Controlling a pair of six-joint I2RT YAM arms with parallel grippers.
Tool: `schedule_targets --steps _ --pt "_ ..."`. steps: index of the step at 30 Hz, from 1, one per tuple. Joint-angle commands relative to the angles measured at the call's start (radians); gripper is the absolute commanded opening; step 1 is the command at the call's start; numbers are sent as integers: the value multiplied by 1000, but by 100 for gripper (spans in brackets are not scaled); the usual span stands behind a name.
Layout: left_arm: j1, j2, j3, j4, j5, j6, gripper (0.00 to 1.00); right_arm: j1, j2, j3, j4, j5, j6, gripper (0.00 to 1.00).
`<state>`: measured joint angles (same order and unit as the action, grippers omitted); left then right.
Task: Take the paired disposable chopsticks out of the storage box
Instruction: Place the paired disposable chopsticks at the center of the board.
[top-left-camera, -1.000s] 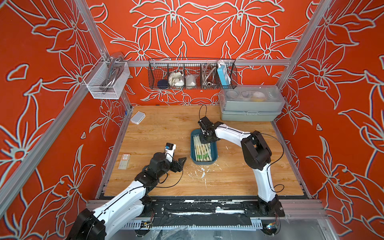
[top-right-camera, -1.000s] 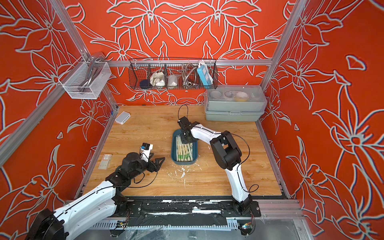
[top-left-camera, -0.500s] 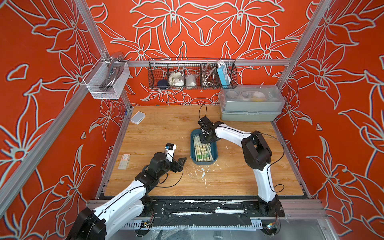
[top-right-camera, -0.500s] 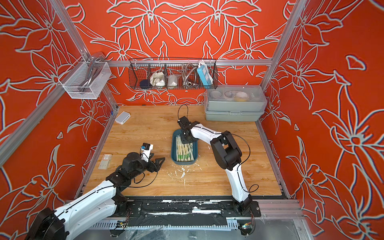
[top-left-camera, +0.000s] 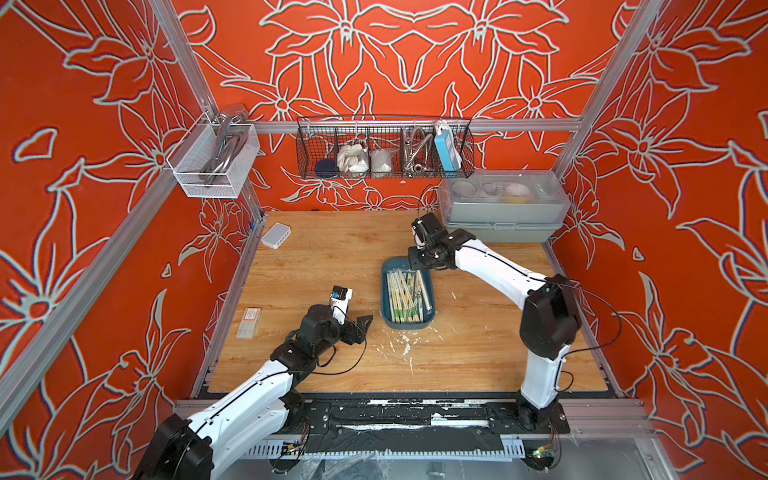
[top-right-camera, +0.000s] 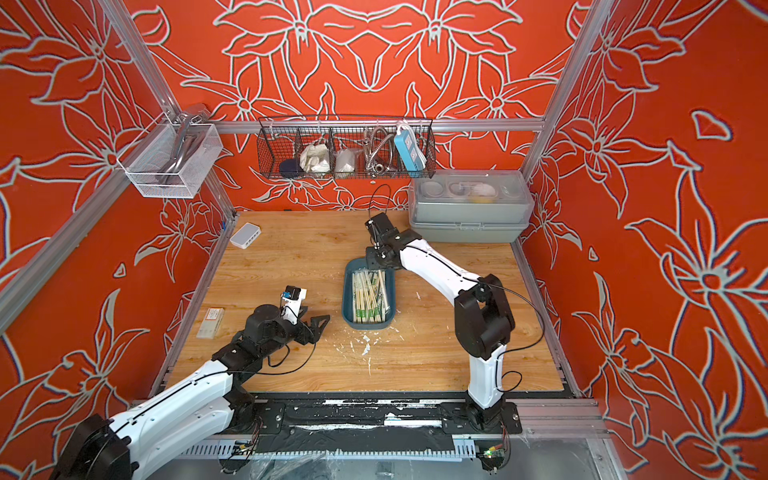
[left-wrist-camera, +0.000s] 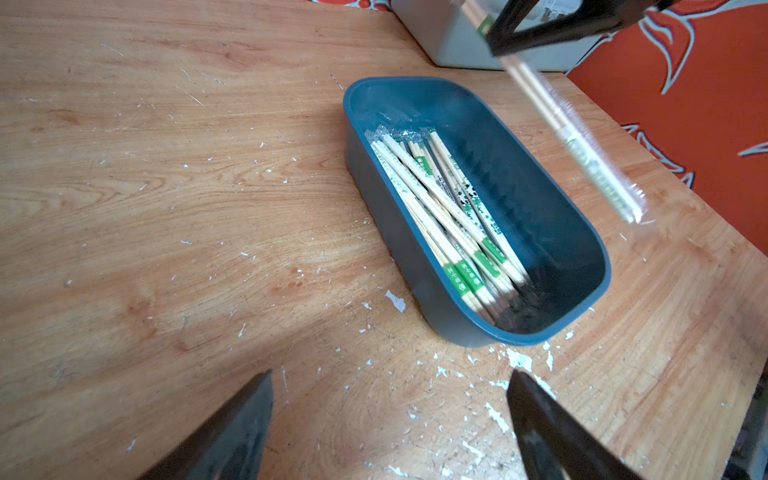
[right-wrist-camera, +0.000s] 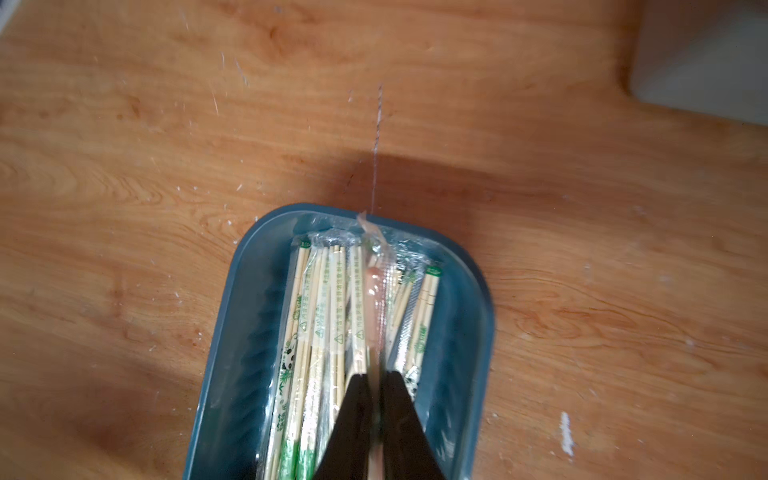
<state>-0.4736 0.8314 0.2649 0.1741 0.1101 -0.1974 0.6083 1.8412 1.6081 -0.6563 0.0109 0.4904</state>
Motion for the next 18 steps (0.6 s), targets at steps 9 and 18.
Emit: schedule_targets --steps 9,18 --pt "-7 22 -10 41 -15 16 88 -157 -61 -264 102 53 30 4" --pt "-7 51 -1 48 -9 18 88 -171 82 -260 181 10 -2 4"
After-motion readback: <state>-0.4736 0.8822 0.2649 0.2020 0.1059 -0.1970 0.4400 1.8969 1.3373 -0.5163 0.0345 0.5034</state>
